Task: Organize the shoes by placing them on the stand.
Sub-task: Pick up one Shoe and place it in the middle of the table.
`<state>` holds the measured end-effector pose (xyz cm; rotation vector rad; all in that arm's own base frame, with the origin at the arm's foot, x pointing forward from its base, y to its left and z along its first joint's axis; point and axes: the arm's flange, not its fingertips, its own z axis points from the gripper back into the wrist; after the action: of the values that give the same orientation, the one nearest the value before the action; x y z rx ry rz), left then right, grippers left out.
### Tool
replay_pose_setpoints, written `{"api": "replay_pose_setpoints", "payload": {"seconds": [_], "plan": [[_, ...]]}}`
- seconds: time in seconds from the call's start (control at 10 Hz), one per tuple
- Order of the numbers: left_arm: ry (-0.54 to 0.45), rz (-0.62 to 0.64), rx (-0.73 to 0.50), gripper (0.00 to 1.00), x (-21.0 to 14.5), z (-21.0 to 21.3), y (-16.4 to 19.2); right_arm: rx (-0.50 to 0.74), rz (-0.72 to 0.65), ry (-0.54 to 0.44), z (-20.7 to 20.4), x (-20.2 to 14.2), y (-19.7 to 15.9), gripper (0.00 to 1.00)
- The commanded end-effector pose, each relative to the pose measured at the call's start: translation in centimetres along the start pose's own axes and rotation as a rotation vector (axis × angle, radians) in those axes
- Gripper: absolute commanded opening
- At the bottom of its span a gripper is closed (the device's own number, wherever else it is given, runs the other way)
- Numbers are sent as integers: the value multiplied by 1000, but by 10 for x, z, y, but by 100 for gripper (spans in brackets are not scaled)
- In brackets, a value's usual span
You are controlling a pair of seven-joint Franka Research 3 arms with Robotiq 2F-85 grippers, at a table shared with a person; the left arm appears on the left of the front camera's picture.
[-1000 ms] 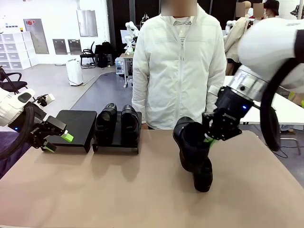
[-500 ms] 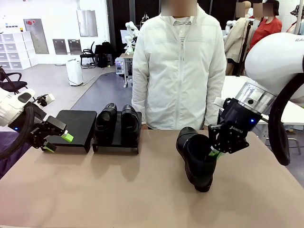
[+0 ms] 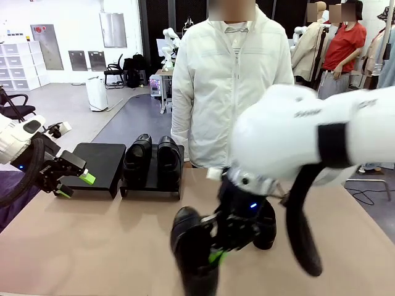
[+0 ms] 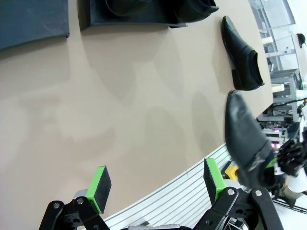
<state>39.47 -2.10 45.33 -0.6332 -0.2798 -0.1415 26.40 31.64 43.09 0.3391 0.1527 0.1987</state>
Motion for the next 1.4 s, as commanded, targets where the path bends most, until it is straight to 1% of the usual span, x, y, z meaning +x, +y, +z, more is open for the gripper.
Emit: {"api": "replay_pose_setpoints", "payload": {"seconds": [0.0, 0.1, 0.2, 0.3, 0.4, 0.6, 0.8, 1.0, 1.2, 1.3], "plan": [[4, 4, 2, 100, -1, 2, 1, 40, -21, -45, -21, 52, 30, 0], [4, 4, 2, 100, -1, 2, 1, 61, -51, -58, -34, 74, 42, 0], [4, 4, 2, 100, -1, 2, 1, 78, -73, -43, -46, 95, 52, 0], [4, 4, 2, 100, -1, 2, 1, 90, -139, -76, -55, 113, 57, 0], [4, 4, 2, 100, -1, 2, 1, 95, -165, -55, -63, 128, 58, 0], [4, 4, 2, 100, -1, 2, 1, 108, -198, -39, -75, 144, 58, 0], [4, 4, 2, 100, -1, 2, 1, 108, -202, -27, -77, 147, 54, 0], [4, 4, 2, 100, -1, 2, 1, 123, -200, -22, -76, 146, 50, 100], [4, 4, 2, 100, -1, 2, 1, 138, -168, -12, -67, 142, 46, 100], [4, 4, 2, 100, -1, 2, 1, 195, -108, 9, -48, 133, 39, 100]]}}
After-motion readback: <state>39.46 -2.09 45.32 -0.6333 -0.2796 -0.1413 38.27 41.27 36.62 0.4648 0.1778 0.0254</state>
